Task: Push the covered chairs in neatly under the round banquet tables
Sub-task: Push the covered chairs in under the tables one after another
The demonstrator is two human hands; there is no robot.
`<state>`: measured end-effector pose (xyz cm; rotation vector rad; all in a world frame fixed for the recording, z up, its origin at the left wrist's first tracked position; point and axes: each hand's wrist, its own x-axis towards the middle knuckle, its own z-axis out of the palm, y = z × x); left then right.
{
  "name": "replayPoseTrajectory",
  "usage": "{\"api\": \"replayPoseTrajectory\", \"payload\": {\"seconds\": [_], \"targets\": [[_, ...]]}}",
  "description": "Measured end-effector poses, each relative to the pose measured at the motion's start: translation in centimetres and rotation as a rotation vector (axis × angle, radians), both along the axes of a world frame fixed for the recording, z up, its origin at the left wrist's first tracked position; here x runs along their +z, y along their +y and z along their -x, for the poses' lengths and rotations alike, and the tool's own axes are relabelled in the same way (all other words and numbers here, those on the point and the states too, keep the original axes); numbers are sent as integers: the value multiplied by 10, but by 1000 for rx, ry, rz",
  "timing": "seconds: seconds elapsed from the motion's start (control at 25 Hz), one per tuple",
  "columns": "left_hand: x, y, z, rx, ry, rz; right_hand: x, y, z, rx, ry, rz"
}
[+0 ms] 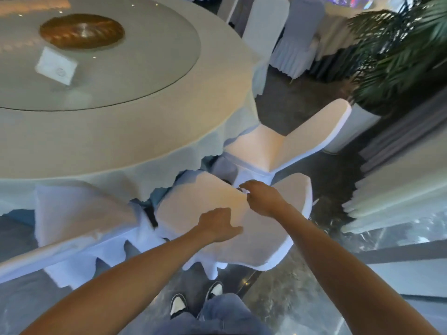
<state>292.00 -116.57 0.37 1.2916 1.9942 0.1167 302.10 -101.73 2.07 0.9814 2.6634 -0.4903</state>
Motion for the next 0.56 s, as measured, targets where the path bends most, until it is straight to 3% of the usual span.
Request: {"api": "replayPoseTrajectory", "payload": {"seconds": [0.16,0.4,0.56], "targets": [[-6,35,-61,-49,-133,-11,7,37,-50,-21,-48,-7],[-15,93,-128,-258,-100,-61,3,121,-120,67,-200,14],[-31,110,-139,-264,-10,-53,-19,153,-147,519,-235,-168]]}}
